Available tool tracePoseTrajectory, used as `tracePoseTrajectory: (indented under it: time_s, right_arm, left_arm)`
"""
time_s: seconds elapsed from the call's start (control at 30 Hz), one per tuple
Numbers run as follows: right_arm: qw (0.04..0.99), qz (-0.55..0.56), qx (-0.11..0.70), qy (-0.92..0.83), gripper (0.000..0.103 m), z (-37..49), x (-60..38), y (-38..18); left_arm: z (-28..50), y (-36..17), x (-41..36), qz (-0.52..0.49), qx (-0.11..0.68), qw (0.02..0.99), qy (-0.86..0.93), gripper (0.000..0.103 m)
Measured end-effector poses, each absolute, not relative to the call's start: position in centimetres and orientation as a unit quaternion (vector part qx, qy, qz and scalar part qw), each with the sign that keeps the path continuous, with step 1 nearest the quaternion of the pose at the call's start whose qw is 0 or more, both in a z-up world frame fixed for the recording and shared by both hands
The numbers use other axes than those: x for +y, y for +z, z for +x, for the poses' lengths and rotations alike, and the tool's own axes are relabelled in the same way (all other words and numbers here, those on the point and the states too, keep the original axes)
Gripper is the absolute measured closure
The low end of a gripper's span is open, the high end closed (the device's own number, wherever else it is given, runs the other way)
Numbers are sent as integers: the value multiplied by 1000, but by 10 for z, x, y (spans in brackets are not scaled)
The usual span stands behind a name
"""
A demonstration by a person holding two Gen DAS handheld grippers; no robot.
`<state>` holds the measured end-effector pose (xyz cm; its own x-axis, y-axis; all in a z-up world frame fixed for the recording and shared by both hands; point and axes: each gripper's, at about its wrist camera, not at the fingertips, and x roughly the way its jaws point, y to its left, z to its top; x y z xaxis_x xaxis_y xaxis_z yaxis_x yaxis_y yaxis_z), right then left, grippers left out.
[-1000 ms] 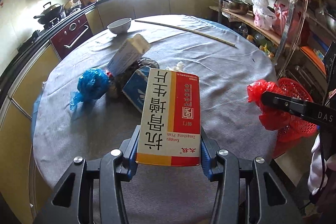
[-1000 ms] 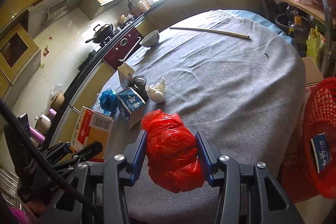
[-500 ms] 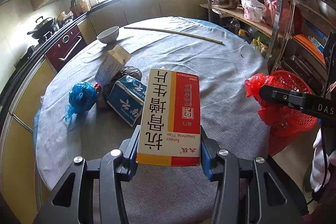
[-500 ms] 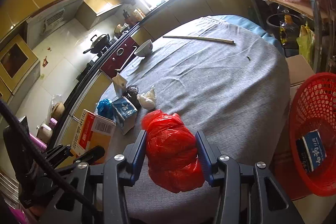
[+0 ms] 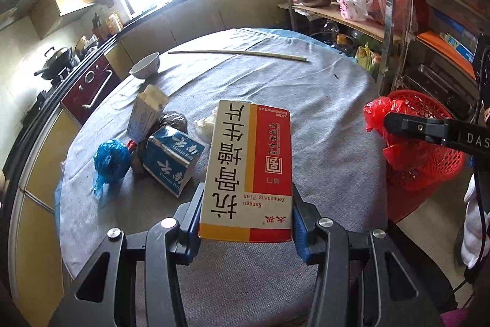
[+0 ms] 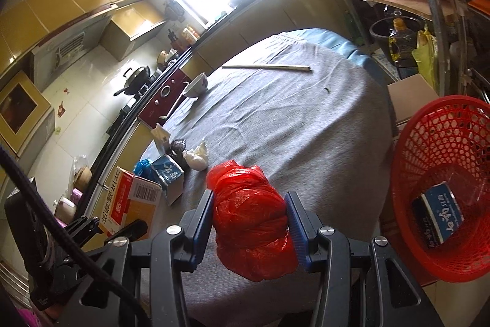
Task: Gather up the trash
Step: 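Carry the medicine box and red bag toward the red basket with both tools, then open the right tool to drop the red bag while the left tool drops the medicine box into the basket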
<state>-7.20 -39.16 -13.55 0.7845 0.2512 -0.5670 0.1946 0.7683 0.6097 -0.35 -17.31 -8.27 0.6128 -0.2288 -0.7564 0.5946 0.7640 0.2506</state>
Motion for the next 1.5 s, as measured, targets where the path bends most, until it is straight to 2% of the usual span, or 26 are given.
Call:
tracePoseTrajectory:
  time_s: [0.6,1.03,1.2,1.27,1.33,1.5]
  right_arm:
    - [879,373,294,-50,54,-115,-454,-139]
    - [862,407,241,-180,54,-194,-544,-138]
    - [850,426,232,-206,52,-214,-564,-143]
    - [843,439,228,-212,50,-219,-572,-148]
    - [834,454,228,-215,42,-222,-577,-151]
    - [824,471,222,-225,42,-226,-585,-155]
  left_arm:
    - [-21,-84,-238,291,352,839,-297,53]
    - [-22,-88,-359,260,358,767,-465,52]
    - [-29,-97,-397,257,369,741,-499,48]
    - [-32,-102,-411,263,373,735,-502,42]
    - [-34,-105,-420,267,375,729,-507,40]
    - [-35,-104,-415,274,373,732,-500,39]
